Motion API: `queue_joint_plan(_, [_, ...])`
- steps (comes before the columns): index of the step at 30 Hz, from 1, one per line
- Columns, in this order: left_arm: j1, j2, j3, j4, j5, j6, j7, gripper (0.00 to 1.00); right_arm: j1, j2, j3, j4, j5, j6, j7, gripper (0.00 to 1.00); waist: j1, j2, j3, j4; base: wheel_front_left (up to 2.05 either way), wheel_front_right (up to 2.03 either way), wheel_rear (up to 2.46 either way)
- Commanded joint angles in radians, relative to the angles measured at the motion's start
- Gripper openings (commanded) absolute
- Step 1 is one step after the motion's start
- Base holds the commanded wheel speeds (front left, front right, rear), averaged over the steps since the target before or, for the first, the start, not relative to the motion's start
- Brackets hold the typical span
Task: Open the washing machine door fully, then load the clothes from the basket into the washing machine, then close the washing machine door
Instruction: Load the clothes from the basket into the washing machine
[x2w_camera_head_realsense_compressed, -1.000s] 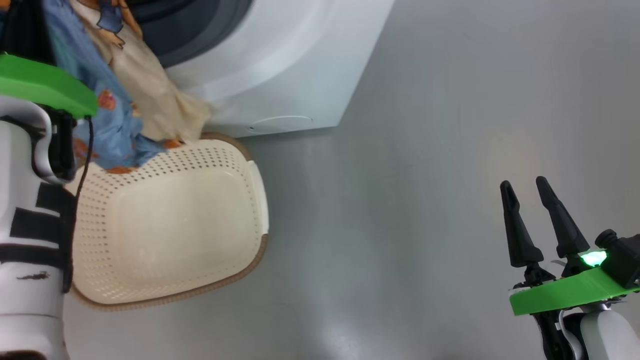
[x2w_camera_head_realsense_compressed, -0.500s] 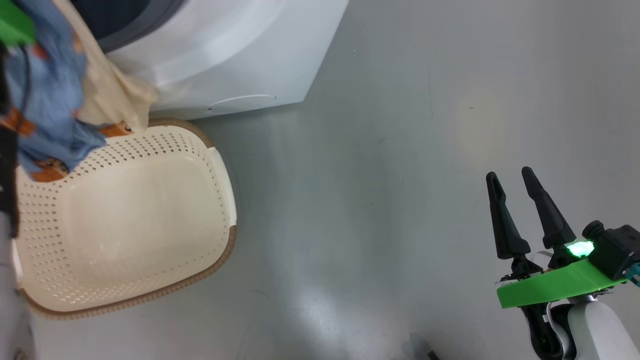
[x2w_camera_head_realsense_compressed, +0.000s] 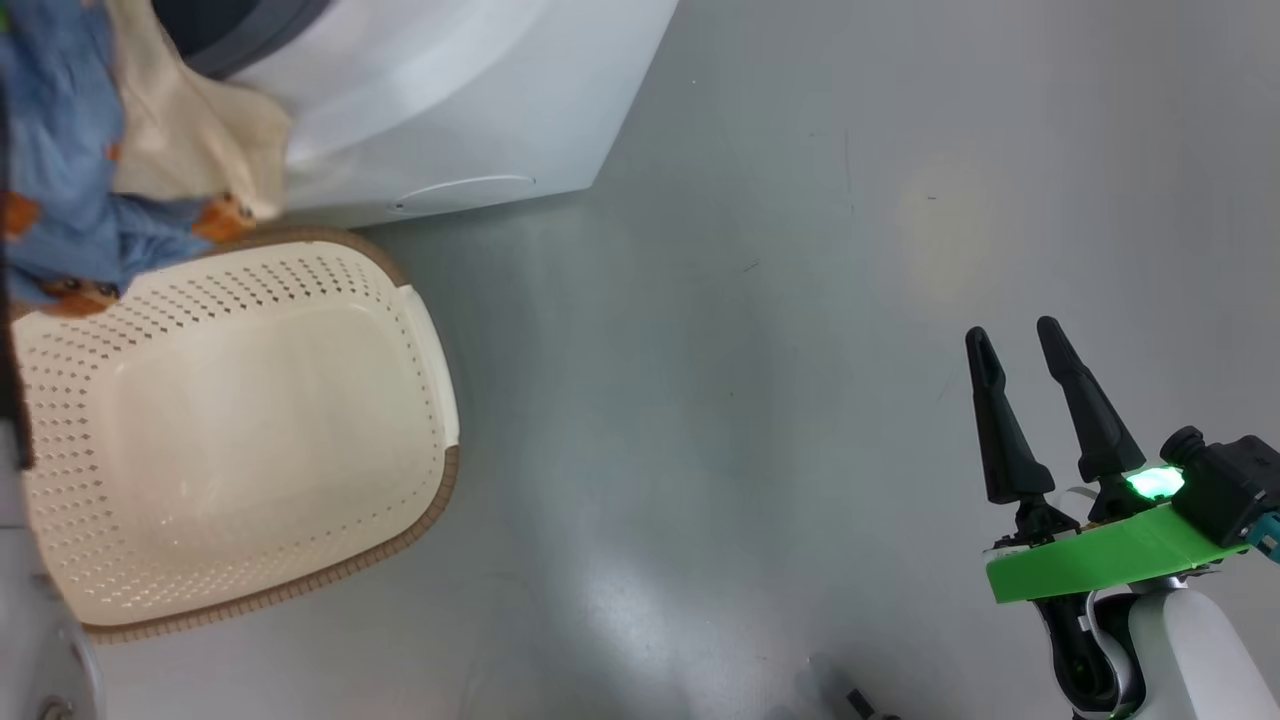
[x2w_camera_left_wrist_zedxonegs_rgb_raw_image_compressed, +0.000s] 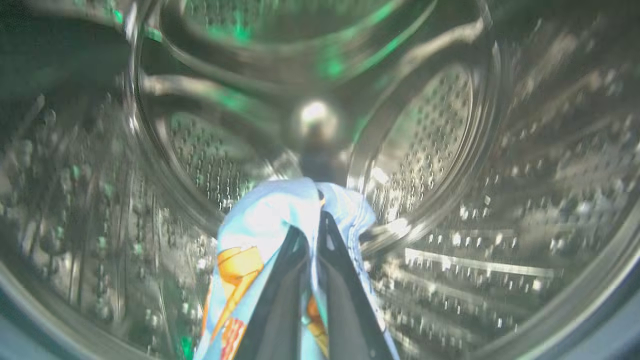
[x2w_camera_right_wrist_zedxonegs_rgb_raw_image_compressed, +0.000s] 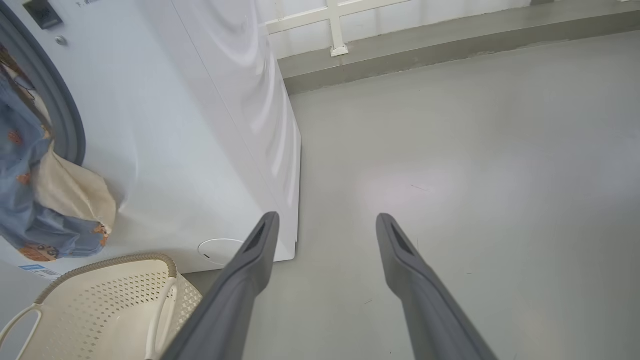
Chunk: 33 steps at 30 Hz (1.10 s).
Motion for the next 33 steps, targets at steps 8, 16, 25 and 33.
queue_joint_plan(8, [-0.036,0.035,-0.004,0.186,0.026,-0.029,-0.002,1.00,0.015,-0.011,0.018,-0.017,0.006,0.002,-0.012,1.00,0.0000,-0.0001,-0.017,0.018,0.00,0.00,0.00])
queue_joint_plan(16, [-0.022,0.006,0.010,0.192,0.009,-0.037,-0.002,1.00,0.016,-0.020,0.025,-0.018,0.003,0.002,-0.012,1.00,0.0000,-0.0001,-0.029,0.044,0.00,0.00,0.00])
queue_joint_plan(25, [0.135,-0.055,0.025,0.076,0.003,-0.047,-0.002,1.00,0.028,-0.036,0.009,-0.022,-0.002,0.002,-0.012,1.00,0.0000,-0.0001,-0.060,0.093,0.00,0.00,0.00])
queue_joint_plan(33, [0.326,-0.106,0.036,-0.075,0.012,-0.052,-0.002,1.00,0.040,-0.056,-0.006,-0.024,-0.004,0.002,-0.012,1.00,0.0000,-0.0001,-0.085,0.142,0.00,0.00,0.00])
